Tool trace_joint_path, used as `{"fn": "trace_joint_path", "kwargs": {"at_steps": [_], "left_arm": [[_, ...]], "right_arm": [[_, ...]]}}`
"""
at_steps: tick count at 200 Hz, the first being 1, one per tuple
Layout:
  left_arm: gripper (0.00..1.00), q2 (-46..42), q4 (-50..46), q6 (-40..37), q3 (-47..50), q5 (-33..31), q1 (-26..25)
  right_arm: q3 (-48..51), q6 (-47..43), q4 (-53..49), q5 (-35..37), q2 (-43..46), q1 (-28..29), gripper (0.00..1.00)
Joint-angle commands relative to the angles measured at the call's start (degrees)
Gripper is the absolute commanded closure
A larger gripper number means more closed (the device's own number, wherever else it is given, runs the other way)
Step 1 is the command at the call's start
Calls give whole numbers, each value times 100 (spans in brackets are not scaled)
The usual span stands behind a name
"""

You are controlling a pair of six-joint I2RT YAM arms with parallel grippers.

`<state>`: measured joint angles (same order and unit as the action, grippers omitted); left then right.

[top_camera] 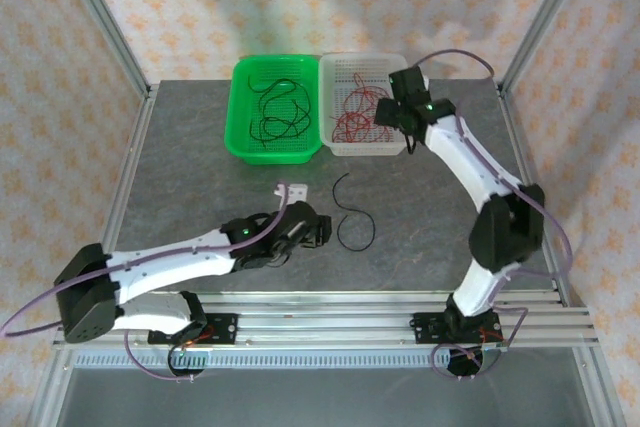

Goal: Untangle the cables

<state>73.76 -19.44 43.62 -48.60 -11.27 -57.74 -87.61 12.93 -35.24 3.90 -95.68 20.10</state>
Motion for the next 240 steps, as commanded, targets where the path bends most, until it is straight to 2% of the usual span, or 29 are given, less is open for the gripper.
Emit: {"fn": "trace_joint_path", "kwargs": {"at_steps": [1, 27, 56, 111, 168, 203, 240], "left_arm": [[25, 764, -1167, 42, -850, 302, -130], [26, 1787, -1887, -294, -1933, 400, -264], [28, 2780, -2370, -810, -2814, 236, -266], [39, 4365, -2670, -1847, -3916, -52, -34], [44, 4640, -2280, -2113, -3922, -290, 331], [45, 4655, -1932, -2326, -3769, 110, 485], [52, 4757, -1677, -2573, -3584, 765, 685]], "right_arm": [[949, 108, 420, -315, 861, 78, 18], [2109, 126, 619, -460, 1763, 122, 21], [3127, 233, 840, -602, 2578, 118, 21], [4137, 434, 1107, -1048, 3364, 126, 26], [4427, 544, 969, -1072, 3849, 126, 28], [4411, 561, 862, -1023, 3908, 130, 29], [4360, 595, 784, -988, 3895, 128, 31]]}}
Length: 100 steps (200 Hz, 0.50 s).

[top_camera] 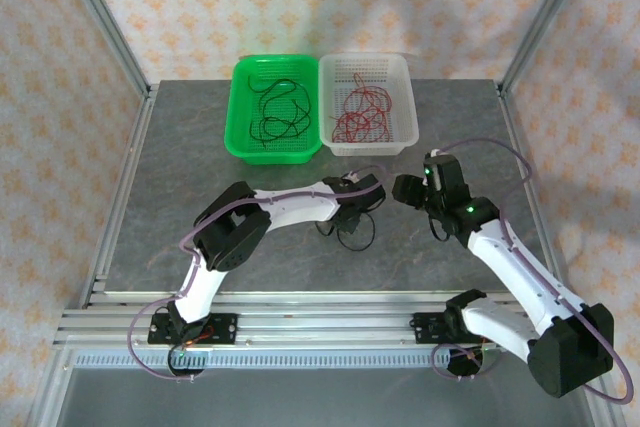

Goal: Untangle the cables

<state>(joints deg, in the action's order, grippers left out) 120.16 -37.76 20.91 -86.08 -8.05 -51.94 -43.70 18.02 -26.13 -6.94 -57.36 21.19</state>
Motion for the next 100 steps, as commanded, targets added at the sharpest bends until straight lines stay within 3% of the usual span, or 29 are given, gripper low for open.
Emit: {"fn": "trace_joint_path", "kwargs": {"at_steps": [1, 68, 100], "left_arm": [[52, 124, 154, -309, 163, 453, 110], [61, 458, -135, -560, 196, 857, 114], [75, 491, -53, -578, 387, 1173, 114]], "right_arm": [[-32, 87, -128, 101, 61, 18, 31], [-85, 84, -156, 105, 49, 17, 34], [-138, 20, -217, 63, 110, 17, 34]]}}
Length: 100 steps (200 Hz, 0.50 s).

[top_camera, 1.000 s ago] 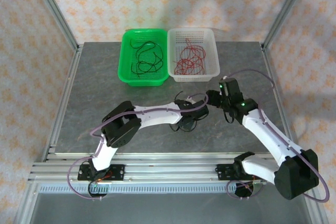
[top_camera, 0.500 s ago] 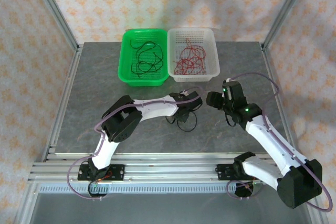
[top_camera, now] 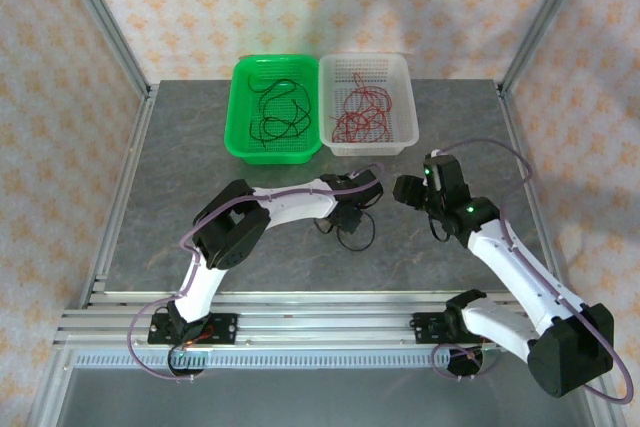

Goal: Untangle the cables

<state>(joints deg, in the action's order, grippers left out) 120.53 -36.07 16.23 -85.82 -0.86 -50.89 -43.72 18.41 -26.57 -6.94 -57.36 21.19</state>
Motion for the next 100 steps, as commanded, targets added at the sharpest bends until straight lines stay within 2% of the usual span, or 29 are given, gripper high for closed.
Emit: {"fn": "trace_joint_path", "kwargs": {"at_steps": [1, 26, 100], "left_arm": [[76, 454, -223, -111, 363, 455, 9], [100, 383, -199, -104, 408, 465, 15], [100, -576, -513, 71, -39, 139, -47]], "right_arm": [[-136, -21, -173, 62, 115, 17, 34], [-113, 2, -143, -2, 189, 17, 34], [-84, 64, -59, -189, 397, 17, 34]]}}
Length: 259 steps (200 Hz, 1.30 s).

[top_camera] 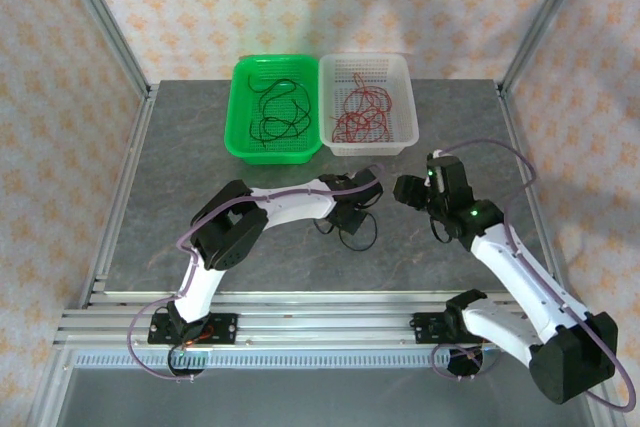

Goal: Untangle the cables

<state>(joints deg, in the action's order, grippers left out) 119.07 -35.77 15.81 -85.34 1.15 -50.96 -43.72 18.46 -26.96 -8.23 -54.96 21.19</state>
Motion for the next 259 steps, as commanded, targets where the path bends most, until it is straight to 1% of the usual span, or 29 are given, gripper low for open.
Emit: {"fn": "trace_joint_path", "kwargs": {"at_steps": [1, 41, 46, 87, 110, 131, 199, 230, 259], "left_arm": [[100, -446, -553, 114, -101, -71, -43], [100, -937, -906, 174, -553, -417, -150], [100, -1139, -937, 177, -605, -458, -156], [100, -1551, -1125, 324, -854, -807, -203], [100, -1823, -1109, 434, -874, -925, -212], [100, -2027, -1128, 467, -971, -1014, -204], [100, -2151, -1450, 422, -1804, -1388, -208], [100, -2152, -1545, 311, -2347, -1389, -220], [100, -2103, -1723, 205, -2874, -1513, -225]], "right_arm": [[-84, 60, -15, -62, 159, 17, 34], [25, 146, 209, -349, 179, 17, 34], [51, 164, 250, -403, 179, 17, 34], [219, 319, 556, -808, 179, 5, 34], [355, 561, 795, -1042, 196, -11, 34], [599, 916, 1223, -1362, 257, -46, 34], [1392, 1961, 2523, -2233, 113, -61, 33], [1518, 2013, 2761, -2348, -103, -5, 33], [1509, 2021, 2876, -2303, -260, 89, 33]]}}
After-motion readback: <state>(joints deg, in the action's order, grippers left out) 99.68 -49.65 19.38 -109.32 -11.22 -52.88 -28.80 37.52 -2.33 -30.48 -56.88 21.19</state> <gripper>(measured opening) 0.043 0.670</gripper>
